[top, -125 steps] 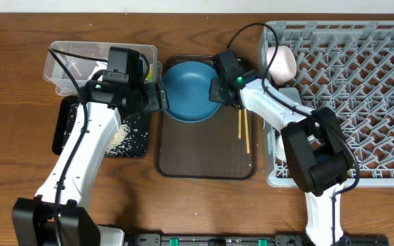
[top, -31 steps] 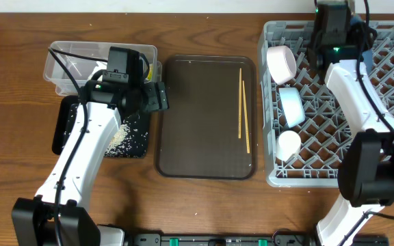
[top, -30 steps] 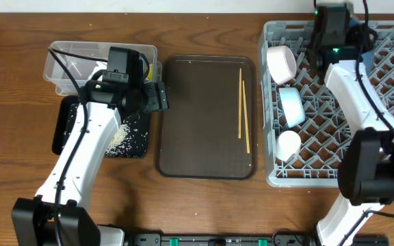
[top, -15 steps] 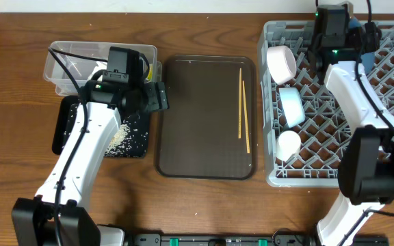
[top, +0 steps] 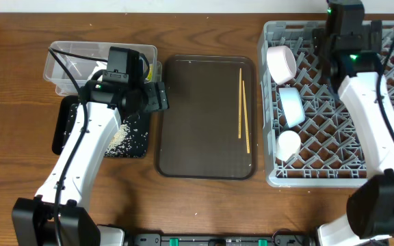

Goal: Sort waste into correct bins and load items into the dishwasher rack
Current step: 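Lower the blue plate upright into the rack and release, then grasp one wooden chopstick on the brown tray with right gripper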

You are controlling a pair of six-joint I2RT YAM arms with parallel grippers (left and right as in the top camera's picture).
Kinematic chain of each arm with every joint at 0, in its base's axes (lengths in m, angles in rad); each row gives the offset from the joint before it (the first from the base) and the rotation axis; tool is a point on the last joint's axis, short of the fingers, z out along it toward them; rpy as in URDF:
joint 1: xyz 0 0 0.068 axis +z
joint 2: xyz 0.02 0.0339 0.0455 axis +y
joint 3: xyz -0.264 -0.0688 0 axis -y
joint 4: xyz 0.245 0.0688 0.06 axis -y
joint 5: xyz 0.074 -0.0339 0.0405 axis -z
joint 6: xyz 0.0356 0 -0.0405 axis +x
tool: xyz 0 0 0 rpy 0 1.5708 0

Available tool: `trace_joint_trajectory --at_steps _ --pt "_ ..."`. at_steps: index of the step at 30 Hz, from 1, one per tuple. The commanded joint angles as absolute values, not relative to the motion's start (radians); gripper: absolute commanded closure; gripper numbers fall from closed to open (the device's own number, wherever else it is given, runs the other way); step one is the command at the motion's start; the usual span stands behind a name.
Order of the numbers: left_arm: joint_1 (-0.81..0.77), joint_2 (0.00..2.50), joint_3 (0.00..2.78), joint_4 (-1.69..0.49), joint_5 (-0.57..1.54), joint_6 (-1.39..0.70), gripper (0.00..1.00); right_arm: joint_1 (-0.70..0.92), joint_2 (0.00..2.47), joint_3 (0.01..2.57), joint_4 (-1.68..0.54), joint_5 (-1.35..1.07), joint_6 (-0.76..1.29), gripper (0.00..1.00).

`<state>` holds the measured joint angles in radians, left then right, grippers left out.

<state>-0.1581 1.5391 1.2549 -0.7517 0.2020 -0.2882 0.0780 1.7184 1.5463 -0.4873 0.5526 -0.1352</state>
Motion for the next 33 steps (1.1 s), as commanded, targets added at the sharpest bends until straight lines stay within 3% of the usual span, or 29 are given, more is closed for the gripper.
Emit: trace_joint_trajectory --at_steps 1,7,15,18,23,27,30,33 --pt "-0.155 1.522 1.252 -0.752 0.189 -0.282 0.12 0.093 1.688 1.543 -0.508 0.442 -0.009 0.01" --pt "-0.155 1.522 1.252 -0.752 0.189 -0.282 0.12 0.093 1.682 1.543 -0.54 0.275 0.051 0.01" --pt "-0.155 1.522 1.252 -0.752 0.189 -0.282 0.12 0.096 1.657 1.543 -0.577 -0.32 0.083 0.01" --pt "-0.155 1.522 1.252 -0.752 0.189 -0.282 0.12 0.133 1.674 1.543 -0.574 -0.422 0.113 0.01" --pt "-0.155 1.522 1.252 -0.752 0.19 -0.282 0.12 0.306 1.709 1.543 -0.609 -0.224 0.184 0.05" --pt "-0.155 1.522 1.252 -0.752 0.189 -0.282 0.12 0.439 1.756 1.543 -0.664 0.048 0.366 0.21" --pt "-0.155 1.522 1.252 -0.752 0.189 -0.282 0.12 0.489 1.808 1.543 -0.682 0.078 0.43 0.35" --pt "-0.155 1.522 1.252 -0.752 0.189 -0.282 0.12 0.512 1.869 1.543 -0.707 0.076 0.491 0.41"
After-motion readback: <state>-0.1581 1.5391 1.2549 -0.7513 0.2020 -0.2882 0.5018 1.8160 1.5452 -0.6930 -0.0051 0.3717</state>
